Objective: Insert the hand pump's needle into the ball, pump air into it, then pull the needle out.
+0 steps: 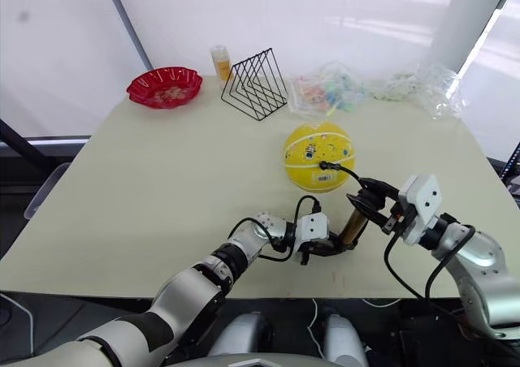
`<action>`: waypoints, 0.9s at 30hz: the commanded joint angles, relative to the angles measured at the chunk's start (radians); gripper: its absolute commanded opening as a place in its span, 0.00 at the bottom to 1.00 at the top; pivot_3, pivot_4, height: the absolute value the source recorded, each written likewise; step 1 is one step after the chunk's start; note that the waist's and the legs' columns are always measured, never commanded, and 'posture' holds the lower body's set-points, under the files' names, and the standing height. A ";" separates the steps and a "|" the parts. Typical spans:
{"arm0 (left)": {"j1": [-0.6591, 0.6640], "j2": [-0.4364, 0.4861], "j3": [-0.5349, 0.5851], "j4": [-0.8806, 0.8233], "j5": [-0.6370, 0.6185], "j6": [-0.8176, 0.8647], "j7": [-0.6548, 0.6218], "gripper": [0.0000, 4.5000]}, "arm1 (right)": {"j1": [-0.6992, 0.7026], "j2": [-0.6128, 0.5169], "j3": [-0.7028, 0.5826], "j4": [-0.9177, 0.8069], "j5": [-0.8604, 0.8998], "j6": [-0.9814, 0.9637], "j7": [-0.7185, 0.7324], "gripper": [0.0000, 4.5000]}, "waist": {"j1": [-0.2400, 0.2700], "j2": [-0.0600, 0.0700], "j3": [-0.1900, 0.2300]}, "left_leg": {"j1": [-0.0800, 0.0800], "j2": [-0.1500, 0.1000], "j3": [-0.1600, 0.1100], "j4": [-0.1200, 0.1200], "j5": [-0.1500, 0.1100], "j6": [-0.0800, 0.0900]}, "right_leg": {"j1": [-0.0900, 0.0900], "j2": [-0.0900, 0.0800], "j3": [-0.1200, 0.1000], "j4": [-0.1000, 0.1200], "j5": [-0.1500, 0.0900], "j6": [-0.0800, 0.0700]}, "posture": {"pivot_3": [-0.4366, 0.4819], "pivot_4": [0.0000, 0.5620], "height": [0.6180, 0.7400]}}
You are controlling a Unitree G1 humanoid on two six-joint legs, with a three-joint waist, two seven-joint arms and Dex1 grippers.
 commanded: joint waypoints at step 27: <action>0.042 0.022 -0.037 0.073 0.064 0.039 -0.011 0.22 | -0.011 -0.143 -0.193 -0.121 0.166 0.239 0.008 0.35 | 0.011 -0.005 0.007 | -0.009 -0.002 0.003 0.001 0.000 0.000 | -0.009 -0.004 0.002 0.000 0.003 0.005 | 0.48 0.27 0.97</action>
